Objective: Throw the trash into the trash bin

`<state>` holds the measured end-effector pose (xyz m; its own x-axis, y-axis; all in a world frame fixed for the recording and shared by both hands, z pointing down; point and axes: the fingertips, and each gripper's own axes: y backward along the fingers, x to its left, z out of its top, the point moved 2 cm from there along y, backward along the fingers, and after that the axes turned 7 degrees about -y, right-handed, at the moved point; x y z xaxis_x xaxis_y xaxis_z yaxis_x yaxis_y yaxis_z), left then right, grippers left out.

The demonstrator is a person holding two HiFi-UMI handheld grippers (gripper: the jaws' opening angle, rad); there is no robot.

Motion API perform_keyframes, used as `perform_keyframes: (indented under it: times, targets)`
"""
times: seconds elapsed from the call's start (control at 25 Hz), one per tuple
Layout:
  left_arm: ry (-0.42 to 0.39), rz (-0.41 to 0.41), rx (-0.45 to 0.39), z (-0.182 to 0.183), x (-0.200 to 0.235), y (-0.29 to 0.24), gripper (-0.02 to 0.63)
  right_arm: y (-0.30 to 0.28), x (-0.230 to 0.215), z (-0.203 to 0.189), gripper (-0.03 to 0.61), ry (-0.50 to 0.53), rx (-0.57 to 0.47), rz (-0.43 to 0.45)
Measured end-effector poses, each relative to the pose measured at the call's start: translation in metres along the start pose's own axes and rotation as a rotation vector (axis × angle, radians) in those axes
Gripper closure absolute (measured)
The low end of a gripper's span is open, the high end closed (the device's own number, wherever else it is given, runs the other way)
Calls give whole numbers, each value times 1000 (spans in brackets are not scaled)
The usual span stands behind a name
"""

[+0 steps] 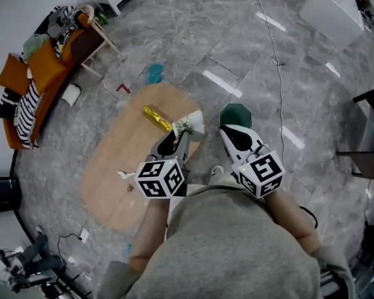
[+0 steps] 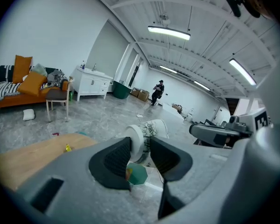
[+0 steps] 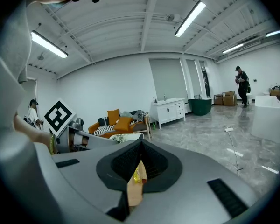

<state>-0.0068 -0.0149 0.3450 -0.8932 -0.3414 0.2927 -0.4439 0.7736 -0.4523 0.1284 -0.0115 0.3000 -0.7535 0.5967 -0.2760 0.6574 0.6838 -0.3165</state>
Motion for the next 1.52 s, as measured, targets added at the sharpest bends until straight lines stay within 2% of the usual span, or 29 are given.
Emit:
perform_keyframes:
  times: [0.44, 0.88, 1.52]
  targets:
    - [-44, -79, 31, 4, -35, -35, 474, 30, -40, -2, 569, -54, -35, -109]
    - [-80, -152, 68, 0, -61, -54, 474, 51, -62, -11, 569, -99, -52, -206]
    - [-117, -236, 155, -17, -75, -120, 474, 47, -104, -28, 569, -167, -37, -307]
